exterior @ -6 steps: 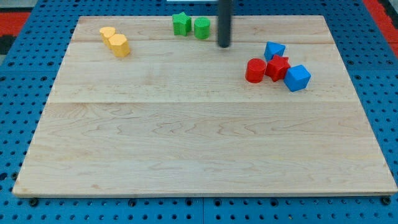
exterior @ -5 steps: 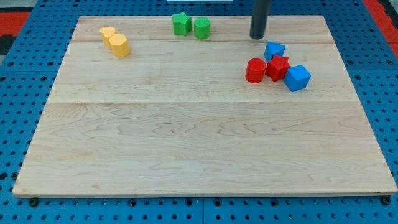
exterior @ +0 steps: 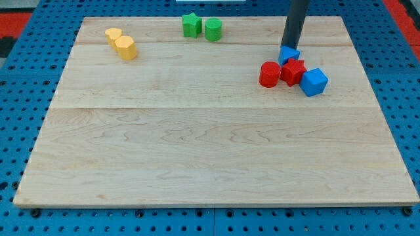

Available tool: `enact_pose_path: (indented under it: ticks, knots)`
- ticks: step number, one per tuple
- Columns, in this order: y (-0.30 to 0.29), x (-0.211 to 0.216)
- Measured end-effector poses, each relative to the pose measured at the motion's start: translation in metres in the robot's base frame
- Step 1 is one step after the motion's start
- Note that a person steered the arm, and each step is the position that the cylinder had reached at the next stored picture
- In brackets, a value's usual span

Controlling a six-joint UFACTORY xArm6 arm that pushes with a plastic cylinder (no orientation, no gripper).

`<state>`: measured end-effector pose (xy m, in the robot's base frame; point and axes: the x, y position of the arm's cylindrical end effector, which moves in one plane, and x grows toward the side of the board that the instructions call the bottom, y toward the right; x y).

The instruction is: Push the red circle to the left side of the board

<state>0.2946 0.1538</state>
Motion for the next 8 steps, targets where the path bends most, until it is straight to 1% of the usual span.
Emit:
enact_pose_path:
  ticks: [3,4,5,6,7,8]
  knots:
    - [-0.017,0.059]
    - [-0.04,0.102]
    - [-0.047,0.128]
    - [-0.033,0.145]
    - [-0.068,0.143]
    - [-0.122,0.097]
